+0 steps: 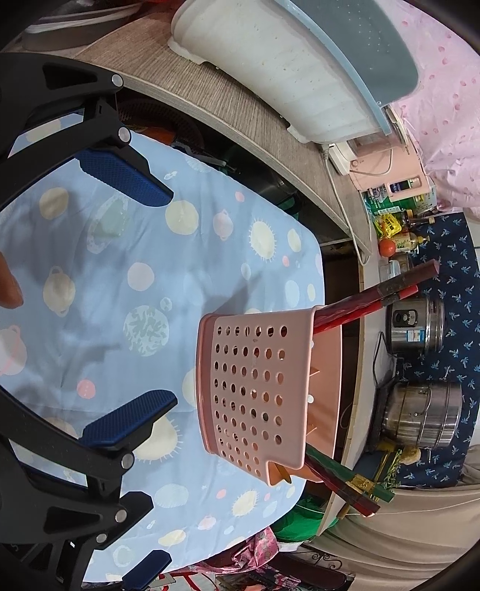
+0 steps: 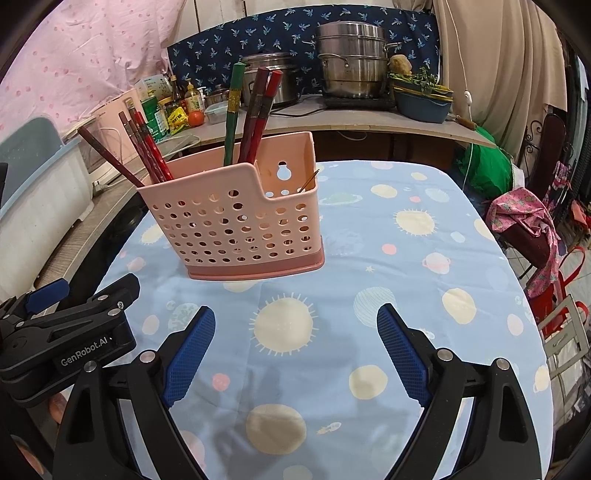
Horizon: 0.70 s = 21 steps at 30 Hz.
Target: Organize utensils
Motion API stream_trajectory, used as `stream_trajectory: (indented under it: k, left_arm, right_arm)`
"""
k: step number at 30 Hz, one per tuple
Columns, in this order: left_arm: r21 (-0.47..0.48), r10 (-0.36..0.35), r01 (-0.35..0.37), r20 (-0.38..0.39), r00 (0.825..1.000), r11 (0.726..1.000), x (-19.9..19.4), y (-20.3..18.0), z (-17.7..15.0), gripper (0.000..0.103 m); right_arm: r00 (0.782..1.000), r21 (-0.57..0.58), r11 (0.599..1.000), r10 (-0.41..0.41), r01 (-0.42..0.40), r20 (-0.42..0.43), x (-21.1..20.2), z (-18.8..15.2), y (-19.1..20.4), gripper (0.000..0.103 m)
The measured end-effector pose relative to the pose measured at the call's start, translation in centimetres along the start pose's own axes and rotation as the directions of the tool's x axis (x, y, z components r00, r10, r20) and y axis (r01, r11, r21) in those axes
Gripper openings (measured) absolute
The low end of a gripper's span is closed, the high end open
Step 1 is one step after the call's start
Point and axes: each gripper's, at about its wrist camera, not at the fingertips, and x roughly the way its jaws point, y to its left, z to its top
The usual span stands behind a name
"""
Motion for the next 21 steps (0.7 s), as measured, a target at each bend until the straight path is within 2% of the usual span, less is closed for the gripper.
stream_trajectory:
  k: [21]
  left_arm:
    - [-0.005, 0.023, -0.023, 0.020, 1.000, 1.000, -0.39, -0.18, 0.11, 0.095]
  right_arm:
    - [1.000, 0.005, 1.000, 0.000, 0.000, 0.003, -0.18, 0.04, 0.01, 0.085]
